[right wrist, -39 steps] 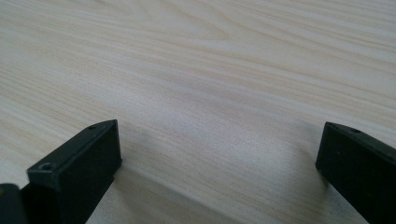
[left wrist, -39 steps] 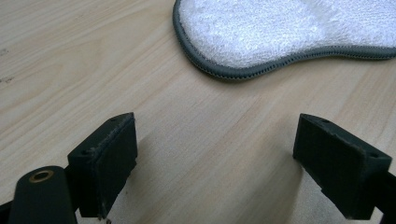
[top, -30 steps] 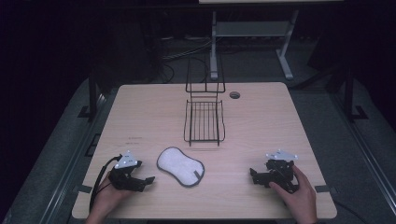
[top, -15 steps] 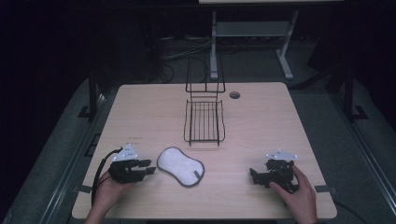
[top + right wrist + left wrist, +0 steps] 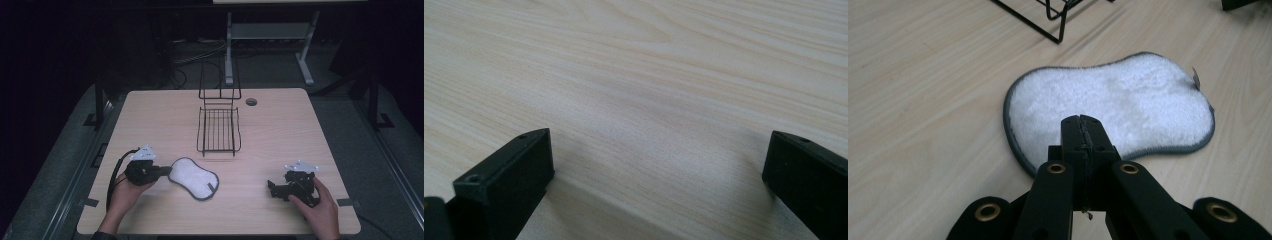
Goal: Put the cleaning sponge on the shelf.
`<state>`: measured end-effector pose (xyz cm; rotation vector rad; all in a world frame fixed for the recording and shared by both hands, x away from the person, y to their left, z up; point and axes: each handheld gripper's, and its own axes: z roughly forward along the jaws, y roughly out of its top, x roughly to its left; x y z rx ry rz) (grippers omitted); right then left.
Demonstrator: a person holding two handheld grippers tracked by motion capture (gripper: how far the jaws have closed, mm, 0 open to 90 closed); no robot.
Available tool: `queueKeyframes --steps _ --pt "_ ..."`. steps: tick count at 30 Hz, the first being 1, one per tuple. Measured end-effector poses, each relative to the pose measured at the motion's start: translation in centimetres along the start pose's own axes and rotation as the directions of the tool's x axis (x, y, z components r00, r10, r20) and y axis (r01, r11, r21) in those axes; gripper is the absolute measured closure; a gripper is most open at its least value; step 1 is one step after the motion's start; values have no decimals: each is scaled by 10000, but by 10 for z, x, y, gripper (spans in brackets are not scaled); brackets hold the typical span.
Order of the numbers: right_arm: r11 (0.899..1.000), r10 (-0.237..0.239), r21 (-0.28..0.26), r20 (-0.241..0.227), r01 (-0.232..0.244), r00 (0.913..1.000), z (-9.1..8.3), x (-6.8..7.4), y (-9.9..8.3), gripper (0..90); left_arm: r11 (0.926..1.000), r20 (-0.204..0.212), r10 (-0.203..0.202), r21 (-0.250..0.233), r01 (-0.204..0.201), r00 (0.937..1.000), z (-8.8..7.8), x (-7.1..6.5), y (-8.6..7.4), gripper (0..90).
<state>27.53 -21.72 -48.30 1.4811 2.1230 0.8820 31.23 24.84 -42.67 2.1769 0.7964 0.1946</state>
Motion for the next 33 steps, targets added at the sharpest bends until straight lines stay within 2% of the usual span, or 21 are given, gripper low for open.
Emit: queueKeyframes --steps 8,20,25,33 --pt "10000 -15 0 -2 15 10000 0 0 0 0 9994 84 325 -73 -324 9994 19 5 19 896" --pt "10000 -15 -1 -2 15 10000 0 0 0 0 9986 274 522 47 -523 9983 50 11 39 896" --pt "10000 -16 -4 -1 16 10000 0 0 0 0 9985 168 498 222 -501 9986 61 14 40 896" --pt "10000 -16 -3 0 16 10000 0 0 0 0 9968 84 396 687 -401 9992 64 20 33 896"
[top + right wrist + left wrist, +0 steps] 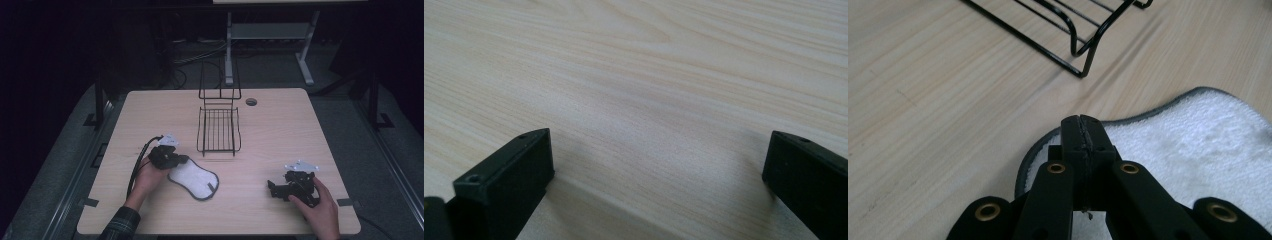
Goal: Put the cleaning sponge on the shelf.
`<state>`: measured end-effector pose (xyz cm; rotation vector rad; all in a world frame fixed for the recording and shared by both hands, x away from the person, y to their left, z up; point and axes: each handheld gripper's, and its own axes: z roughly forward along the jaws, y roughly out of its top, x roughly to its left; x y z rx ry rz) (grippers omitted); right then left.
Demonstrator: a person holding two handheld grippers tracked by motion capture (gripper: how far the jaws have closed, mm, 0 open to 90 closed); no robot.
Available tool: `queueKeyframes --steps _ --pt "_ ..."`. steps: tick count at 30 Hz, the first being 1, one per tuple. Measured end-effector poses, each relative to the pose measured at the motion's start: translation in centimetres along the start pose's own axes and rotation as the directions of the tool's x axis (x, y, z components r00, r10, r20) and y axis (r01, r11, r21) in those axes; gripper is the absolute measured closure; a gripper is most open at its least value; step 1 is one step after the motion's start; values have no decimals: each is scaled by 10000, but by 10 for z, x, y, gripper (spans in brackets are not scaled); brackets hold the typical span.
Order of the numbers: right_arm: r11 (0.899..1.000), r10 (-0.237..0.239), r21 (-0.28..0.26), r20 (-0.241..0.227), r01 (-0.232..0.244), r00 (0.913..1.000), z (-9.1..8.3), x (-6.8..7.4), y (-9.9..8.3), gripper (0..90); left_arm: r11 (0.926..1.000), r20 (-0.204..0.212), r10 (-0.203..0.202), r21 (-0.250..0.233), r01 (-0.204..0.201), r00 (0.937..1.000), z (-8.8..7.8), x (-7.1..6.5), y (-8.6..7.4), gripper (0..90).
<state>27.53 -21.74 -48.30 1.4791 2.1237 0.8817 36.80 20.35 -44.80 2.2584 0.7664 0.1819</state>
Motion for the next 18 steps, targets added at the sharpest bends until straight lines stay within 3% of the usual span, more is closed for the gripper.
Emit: queueKeyframes --steps 18 --pt "10000 1 1 -1 -1 10000 0 0 0 0 9998 -35 -187 98 187 9998 -21 -5 -22 896"
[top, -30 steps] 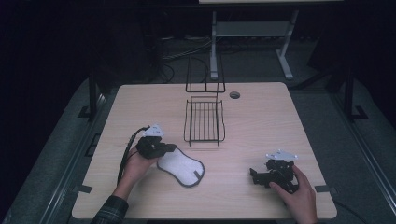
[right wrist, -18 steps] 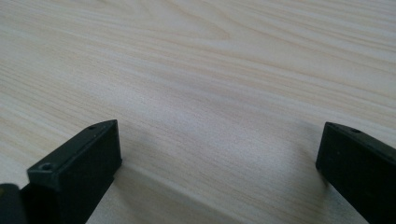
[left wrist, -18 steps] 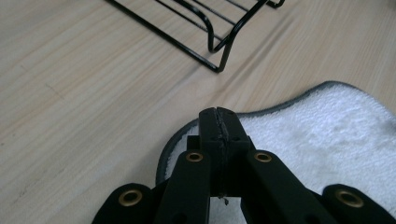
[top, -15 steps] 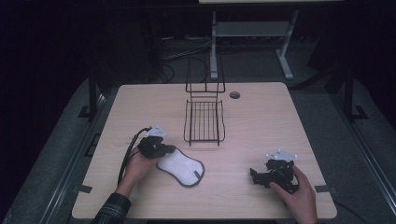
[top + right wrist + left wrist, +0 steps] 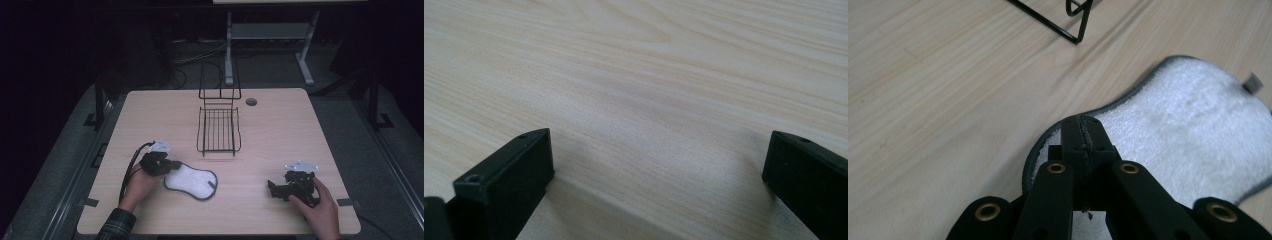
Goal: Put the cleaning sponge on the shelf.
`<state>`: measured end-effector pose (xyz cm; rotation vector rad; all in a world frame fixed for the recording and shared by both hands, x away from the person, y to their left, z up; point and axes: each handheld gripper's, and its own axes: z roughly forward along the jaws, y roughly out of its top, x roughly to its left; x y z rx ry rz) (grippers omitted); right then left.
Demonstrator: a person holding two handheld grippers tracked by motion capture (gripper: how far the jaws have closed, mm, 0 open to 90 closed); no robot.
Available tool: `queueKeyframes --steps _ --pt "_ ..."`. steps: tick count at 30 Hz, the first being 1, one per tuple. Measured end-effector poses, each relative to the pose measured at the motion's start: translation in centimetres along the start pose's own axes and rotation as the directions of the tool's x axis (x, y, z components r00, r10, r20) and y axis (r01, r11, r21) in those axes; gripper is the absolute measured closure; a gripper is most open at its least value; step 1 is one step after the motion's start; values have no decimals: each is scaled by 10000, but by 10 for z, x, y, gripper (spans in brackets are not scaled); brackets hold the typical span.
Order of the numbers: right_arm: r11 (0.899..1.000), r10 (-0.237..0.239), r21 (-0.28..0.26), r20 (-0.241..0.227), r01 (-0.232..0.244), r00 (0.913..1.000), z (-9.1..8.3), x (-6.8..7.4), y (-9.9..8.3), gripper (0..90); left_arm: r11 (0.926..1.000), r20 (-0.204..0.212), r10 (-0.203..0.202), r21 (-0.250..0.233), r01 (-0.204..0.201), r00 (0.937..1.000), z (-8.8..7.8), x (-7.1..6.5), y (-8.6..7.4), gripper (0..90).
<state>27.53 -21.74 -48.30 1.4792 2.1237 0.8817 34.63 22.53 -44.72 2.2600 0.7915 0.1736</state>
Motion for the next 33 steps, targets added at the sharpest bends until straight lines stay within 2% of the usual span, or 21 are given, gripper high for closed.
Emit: queueKeyframes --steps 24,33 --pt "10000 -9 0 -10 9 10000 0 0 0 0 9980 67 -624 -82 625 9980 -36 -13 -41 896" --pt "10000 -10 2 -8 10 10000 0 0 0 0 9975 11 -689 -146 689 9976 -39 -14 -43 895"
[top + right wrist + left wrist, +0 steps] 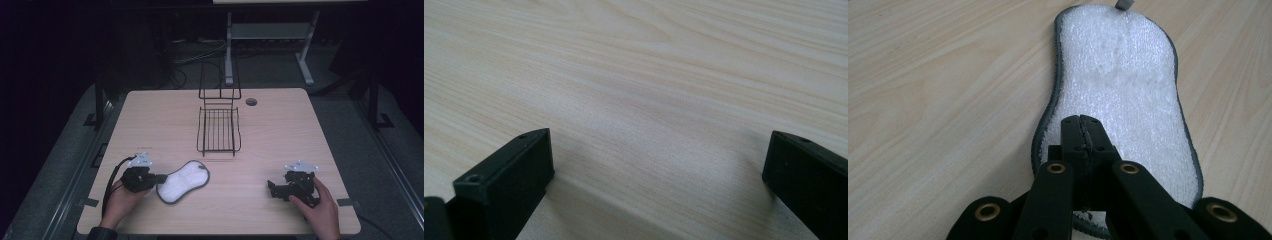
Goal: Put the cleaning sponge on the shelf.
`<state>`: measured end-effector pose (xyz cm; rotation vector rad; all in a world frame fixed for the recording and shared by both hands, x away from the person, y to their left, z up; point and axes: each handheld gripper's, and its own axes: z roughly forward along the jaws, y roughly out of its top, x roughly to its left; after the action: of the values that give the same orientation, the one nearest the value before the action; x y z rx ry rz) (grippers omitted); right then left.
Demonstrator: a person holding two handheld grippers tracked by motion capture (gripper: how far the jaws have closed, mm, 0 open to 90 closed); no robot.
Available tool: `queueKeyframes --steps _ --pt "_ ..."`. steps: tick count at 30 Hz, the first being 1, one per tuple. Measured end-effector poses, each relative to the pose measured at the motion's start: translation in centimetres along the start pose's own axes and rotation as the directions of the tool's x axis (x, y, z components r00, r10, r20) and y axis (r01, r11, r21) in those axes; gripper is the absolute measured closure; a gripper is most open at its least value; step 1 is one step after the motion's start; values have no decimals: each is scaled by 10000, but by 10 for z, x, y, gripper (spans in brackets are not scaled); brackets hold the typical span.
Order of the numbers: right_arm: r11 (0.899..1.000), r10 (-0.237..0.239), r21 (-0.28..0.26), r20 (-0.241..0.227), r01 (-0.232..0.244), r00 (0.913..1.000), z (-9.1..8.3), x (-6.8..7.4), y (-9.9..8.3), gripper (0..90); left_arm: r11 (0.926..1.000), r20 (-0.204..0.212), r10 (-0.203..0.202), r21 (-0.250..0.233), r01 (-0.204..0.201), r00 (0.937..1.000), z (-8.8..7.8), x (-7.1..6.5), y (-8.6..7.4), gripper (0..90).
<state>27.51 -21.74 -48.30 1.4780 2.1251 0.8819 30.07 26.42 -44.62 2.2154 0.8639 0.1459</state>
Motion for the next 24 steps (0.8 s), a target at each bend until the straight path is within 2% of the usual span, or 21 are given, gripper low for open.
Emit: queueKeyframes --steps 4,11,15,16,19,24 --pt "10000 0 -1 -1 0 10000 0 0 0 0 9997 -62 -85 -234 84 9999 -1 -1 4 831" --pt "10000 -3 3 0 3 10000 0 0 0 0 9989 42 -143 -441 144 9999 5 1 11 498" --pt "10000 -2 3 1 2 10000 0 0 0 0 9987 91 -146 -497 151 9999 11 1 16 347" --pt "10000 -1 1 0 1 10000 0 0 0 0 9989 124 -159 -445 164 9998 13 1 17 279" --pt "10000 1 1 -1 -1 10000 0 0 0 0 9991 -42 -45 -426 43 10000 19 -2 21 145" --pt "10000 0 1 0 0 10000 0 0 0 0 9987 -151 213 -466 -220 9997 28 -7 27 129"
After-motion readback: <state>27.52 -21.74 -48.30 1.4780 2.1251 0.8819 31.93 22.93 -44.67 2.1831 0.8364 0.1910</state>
